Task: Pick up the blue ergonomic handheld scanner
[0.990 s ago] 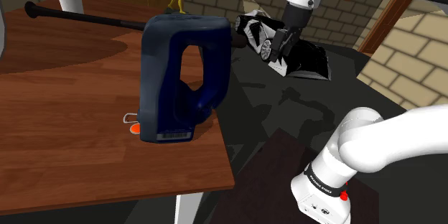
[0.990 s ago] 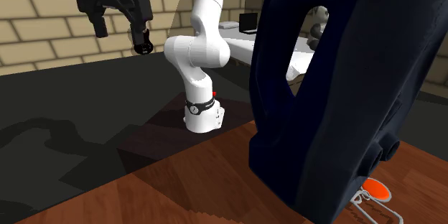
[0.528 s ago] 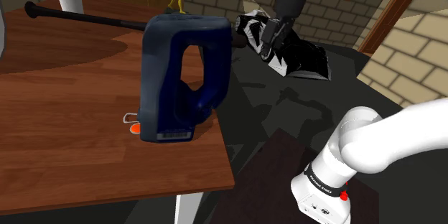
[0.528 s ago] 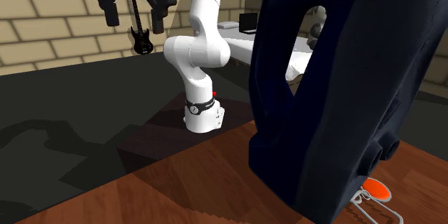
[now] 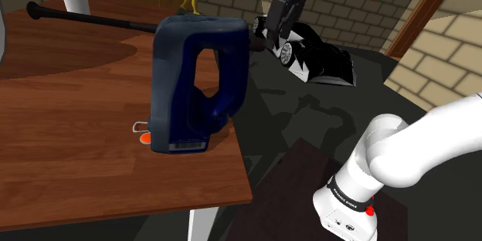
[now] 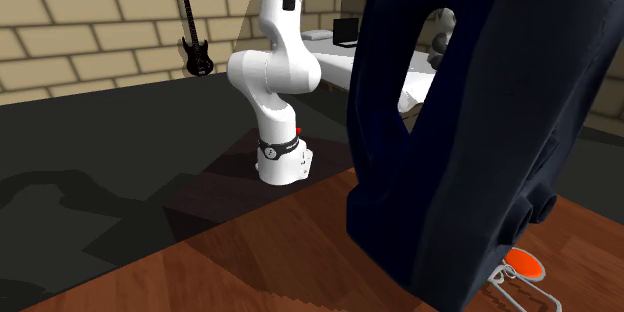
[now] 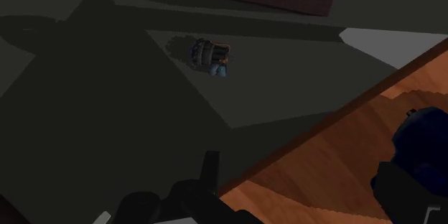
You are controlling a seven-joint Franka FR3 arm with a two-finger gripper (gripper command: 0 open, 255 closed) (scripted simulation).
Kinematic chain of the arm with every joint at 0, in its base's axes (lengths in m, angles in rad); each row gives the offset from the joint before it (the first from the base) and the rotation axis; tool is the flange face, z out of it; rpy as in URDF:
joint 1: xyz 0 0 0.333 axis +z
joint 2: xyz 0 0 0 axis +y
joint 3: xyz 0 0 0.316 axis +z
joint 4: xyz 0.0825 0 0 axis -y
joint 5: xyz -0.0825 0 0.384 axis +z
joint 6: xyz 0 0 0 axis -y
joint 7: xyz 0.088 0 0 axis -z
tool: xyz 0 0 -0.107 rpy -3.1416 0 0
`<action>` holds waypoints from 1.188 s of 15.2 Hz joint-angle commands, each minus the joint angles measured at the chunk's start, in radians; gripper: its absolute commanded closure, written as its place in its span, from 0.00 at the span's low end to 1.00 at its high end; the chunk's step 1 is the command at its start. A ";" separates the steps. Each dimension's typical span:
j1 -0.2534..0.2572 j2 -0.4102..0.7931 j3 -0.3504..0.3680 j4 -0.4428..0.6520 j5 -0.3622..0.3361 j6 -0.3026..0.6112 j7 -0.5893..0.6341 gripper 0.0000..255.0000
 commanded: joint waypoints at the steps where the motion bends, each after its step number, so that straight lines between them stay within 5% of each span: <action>1: 0.013 0.030 0.036 0.054 0.004 -0.018 0.021 0.00; 12: 0.066 0.292 0.264 0.445 -0.054 -0.142 0.165 0.00; 18: 0.074 0.243 0.249 0.314 -0.033 -0.054 0.159 0.00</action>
